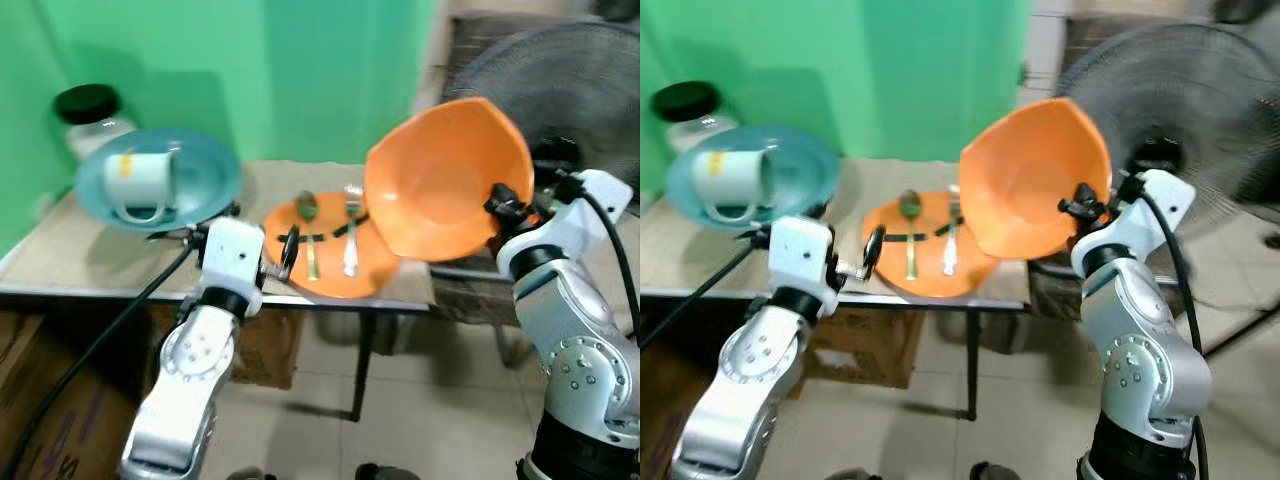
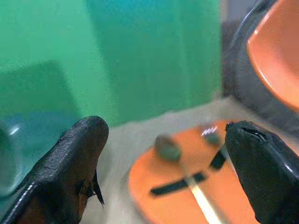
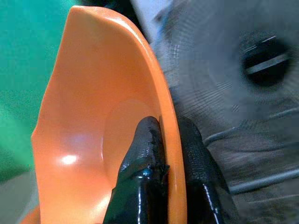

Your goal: Setting the table

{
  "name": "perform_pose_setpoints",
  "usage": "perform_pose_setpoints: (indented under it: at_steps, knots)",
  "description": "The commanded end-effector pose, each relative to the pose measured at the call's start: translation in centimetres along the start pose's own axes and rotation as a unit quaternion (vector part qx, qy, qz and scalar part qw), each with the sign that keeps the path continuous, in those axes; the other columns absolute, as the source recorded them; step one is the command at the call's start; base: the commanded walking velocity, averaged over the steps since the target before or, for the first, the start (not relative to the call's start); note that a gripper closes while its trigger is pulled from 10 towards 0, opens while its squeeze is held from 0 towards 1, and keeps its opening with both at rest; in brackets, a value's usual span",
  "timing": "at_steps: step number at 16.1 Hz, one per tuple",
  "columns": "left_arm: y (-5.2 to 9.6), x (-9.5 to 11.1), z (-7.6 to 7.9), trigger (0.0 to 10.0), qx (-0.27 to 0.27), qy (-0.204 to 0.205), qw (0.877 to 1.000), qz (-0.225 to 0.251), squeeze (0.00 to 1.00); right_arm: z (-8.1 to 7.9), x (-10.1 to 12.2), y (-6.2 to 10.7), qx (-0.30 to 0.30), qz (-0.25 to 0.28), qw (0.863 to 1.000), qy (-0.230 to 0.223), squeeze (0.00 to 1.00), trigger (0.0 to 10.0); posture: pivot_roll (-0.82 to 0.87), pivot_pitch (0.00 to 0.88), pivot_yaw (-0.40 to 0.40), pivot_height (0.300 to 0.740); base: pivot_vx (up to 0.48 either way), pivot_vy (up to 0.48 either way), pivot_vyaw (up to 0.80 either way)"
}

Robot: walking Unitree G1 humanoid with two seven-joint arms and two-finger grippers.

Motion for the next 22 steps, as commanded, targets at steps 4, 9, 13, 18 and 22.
perform_pose_setpoints:
  at_steps: [4, 9, 13, 18, 22]
  knots:
    - [0.6, -0.1, -2.0, 10.0, 0.031, -0.010, 0.999, -0.012, 0.00, 0.5, 0.4, 0.0, -0.024, 0.030, 0.999, 0.015, 0.00, 10.0, 0.04, 0.000, 0.021, 0.740, 0.000, 0.000, -0.80]
    - [2.2, -0.6, -2.5, 10.0, 0.012, 0.012, 0.999, -0.045, 0.00, 0.8, -1.8, 1.2, 0.030, -0.022, 0.999, 0.012, 0.00, 10.0, 0.04, 0.000, 0.036, 0.740, 0.000, 0.000, -0.80]
    - [1.4, -1.1, -3.2, 10.0, 0.036, 0.008, 0.998, -0.045, 0.00, 0.1, -2.8, 1.2, 0.049, -0.038, 0.998, 0.015, 0.00, 10.0, 0.03, 0.000, 0.009, 0.740, 0.000, 0.000, -0.80]
    - [1.1, -2.0, -2.9, 10.0, 0.020, -0.005, 0.998, -0.058, 0.00, 1.4, -4.6, 1.9, -0.016, -0.066, 0.995, 0.069, 0.00, 10.0, 0.01, 0.000, 0.048, 0.740, 0.000, 0.000, -0.80]
    - [1.3, -1.4, -2.2, 10.0, 0.021, 0.020, 0.998, -0.054, 0.00, 1.2, -4.7, 0.8, -0.011, -0.068, 0.996, 0.062, 0.00, 10.0, 0.05, 0.000, 0.010, 0.740, 0.000, 0.000, -0.80]
Point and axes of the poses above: a point about 5 cm out from each wrist's last joint towards the gripper, its own y axis pointing back from the gripper into the wrist, its own x axis along the axis of the wrist's last joint, z = x × y, the point moved 1 cm from there along -y, pointing out of the wrist towards the gripper, and after that the axes turned 9 degrees about y, right-handed, at the moved point
